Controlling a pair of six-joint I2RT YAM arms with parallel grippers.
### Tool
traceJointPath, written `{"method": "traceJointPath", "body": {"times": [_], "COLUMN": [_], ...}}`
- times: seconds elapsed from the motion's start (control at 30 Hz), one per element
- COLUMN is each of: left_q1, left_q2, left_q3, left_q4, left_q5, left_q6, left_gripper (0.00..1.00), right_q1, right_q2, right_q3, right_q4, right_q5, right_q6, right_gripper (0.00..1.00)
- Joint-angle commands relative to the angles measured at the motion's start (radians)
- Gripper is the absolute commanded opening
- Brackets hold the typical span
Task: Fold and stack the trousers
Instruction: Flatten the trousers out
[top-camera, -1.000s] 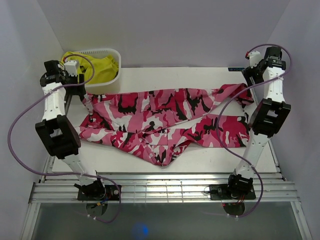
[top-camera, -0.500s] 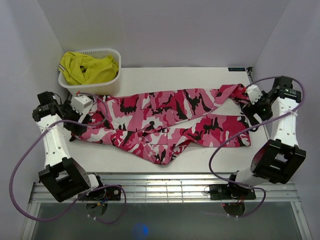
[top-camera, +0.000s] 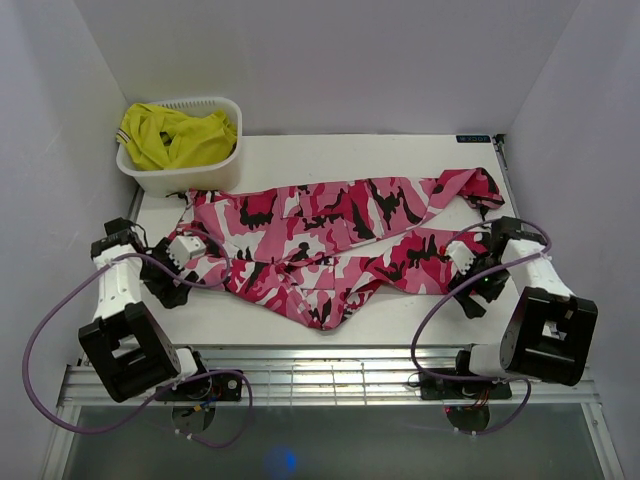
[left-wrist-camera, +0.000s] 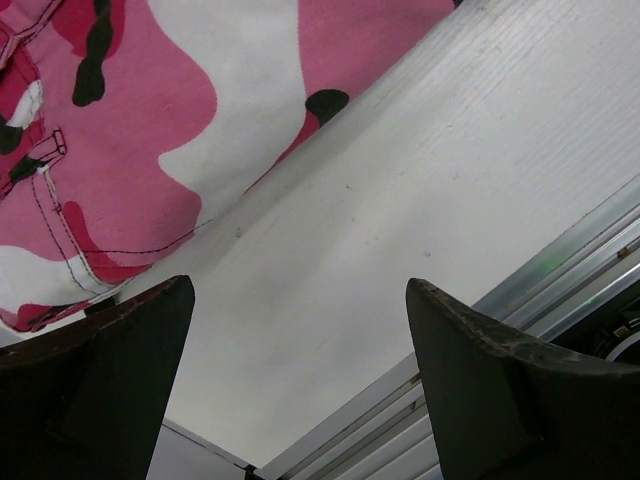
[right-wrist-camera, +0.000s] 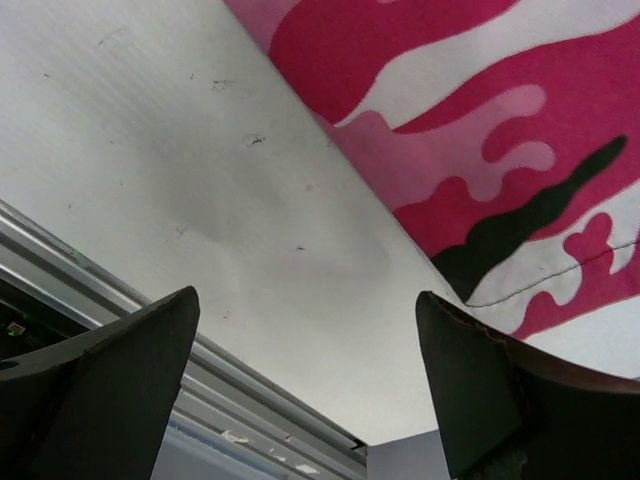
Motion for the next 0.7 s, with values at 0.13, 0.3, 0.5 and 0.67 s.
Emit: {"method": "traceJointPath", "body": {"times": [0.13,0.3,0.5,0.67], "left_q1": [0.045,0.108,0.210,0.324], "left_q2": [0.040,0.051,0.060,0.155], "left_q3": [0.097,0.091,0.052,0.100], "left_q4": [0.033,0.073,0.206,0.187], "left_q5": [0.085,0.071,0.117,0.247], "left_q6": [-0.085,-0.038,-0.029,0.053], "left_gripper": [0.98,0.98,0.98,0.98], "right_q1": [0.086,0.088,0.059,0.019], "right_q2": [0.002,0.081,-0.007,-0.105], "right_q3": [-0.164,-0.120,0.029,0.146], "right_q4": [0.342,0.393,0.267,0.112], "right_q5": [0.169,0.209,0.153,0.097], "right_q6": [-0.062,-0.019,-0.008,-0.045], "right_gripper": [1.00,0.27,0.08,0.08]}}
